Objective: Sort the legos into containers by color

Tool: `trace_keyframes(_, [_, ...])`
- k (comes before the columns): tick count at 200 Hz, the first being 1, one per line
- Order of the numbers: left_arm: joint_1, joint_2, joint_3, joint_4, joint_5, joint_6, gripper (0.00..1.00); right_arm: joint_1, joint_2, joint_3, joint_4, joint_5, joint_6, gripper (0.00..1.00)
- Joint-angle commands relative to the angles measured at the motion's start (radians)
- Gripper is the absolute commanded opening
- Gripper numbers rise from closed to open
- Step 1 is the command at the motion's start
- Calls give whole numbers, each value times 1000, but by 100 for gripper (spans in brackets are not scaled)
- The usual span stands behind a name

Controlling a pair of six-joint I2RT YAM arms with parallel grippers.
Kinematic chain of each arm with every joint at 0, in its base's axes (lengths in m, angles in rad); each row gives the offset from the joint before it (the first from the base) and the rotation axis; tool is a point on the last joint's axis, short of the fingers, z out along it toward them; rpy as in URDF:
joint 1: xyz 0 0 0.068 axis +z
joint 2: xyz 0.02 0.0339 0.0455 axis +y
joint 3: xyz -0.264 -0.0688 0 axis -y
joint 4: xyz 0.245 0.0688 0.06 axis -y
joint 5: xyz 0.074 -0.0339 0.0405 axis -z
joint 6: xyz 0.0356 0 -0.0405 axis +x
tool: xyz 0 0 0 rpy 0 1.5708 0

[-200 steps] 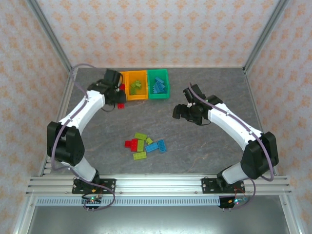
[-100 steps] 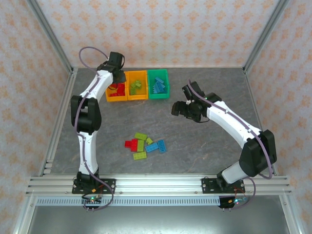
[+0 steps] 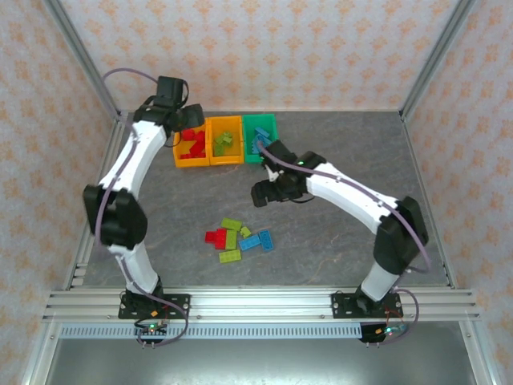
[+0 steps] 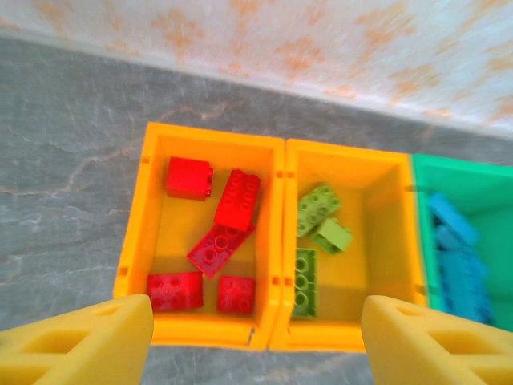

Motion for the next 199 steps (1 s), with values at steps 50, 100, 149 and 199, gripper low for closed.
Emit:
trace_keyframes(50, [9,-427,-298,-62,-78,92,83,141,389,285,-113,-61,-266,83])
trace_keyframes(100, [11,-487,-359,-86,-76,59,85,160,500,361,-109,-99,-281,74])
trace_keyframes(149, [10,-484,-364,-93,-63,53,85,172,564,415,-94,-87,-267,68])
trace_keyframes(199, [10,-498,-398,-114,-42,92,86,181,619,457,-93,-38,-237,60])
